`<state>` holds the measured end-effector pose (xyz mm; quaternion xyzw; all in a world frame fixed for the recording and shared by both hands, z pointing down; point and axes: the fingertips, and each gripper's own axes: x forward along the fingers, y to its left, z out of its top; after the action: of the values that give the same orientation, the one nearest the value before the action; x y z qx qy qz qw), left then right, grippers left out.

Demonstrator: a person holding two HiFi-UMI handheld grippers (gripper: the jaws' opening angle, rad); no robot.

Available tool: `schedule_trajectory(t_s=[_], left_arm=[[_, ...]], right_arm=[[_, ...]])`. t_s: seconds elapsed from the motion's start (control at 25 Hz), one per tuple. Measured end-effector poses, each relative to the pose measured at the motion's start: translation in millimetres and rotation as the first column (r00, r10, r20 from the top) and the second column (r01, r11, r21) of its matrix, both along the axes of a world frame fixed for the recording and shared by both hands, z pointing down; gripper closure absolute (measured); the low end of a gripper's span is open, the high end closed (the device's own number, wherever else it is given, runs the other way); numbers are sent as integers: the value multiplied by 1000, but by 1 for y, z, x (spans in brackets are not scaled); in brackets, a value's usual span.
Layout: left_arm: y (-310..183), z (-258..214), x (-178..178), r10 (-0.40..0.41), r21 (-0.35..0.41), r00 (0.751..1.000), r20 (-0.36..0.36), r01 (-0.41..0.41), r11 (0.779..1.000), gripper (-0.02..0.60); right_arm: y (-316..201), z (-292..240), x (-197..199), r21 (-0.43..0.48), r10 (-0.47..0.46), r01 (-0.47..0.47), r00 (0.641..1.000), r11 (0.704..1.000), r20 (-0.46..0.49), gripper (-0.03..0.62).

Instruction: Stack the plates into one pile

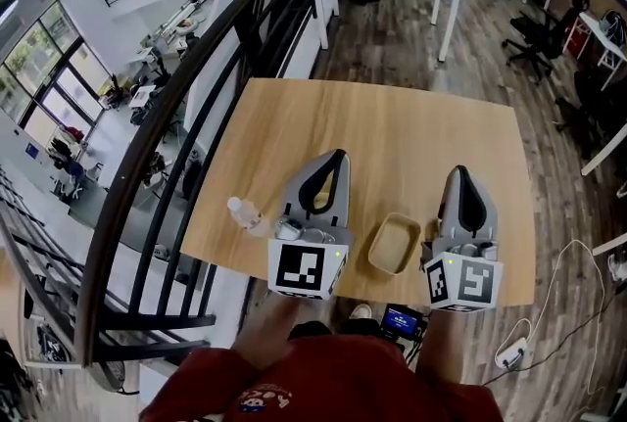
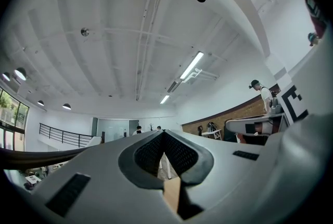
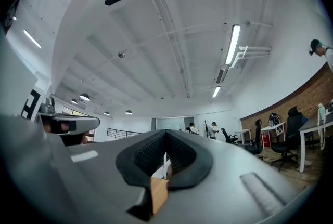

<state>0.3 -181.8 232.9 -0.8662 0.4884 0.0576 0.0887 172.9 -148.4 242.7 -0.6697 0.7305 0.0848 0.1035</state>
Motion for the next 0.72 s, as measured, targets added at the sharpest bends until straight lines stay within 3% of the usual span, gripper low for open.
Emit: schedule_trajectory(t_s=[0.72], left_arm=[[-64, 1, -29, -1, -18, 1000, -30, 1, 1000, 575]], right_arm=[[-58, 5, -22, -15, -6, 6, 1000, 1000, 10, 585]])
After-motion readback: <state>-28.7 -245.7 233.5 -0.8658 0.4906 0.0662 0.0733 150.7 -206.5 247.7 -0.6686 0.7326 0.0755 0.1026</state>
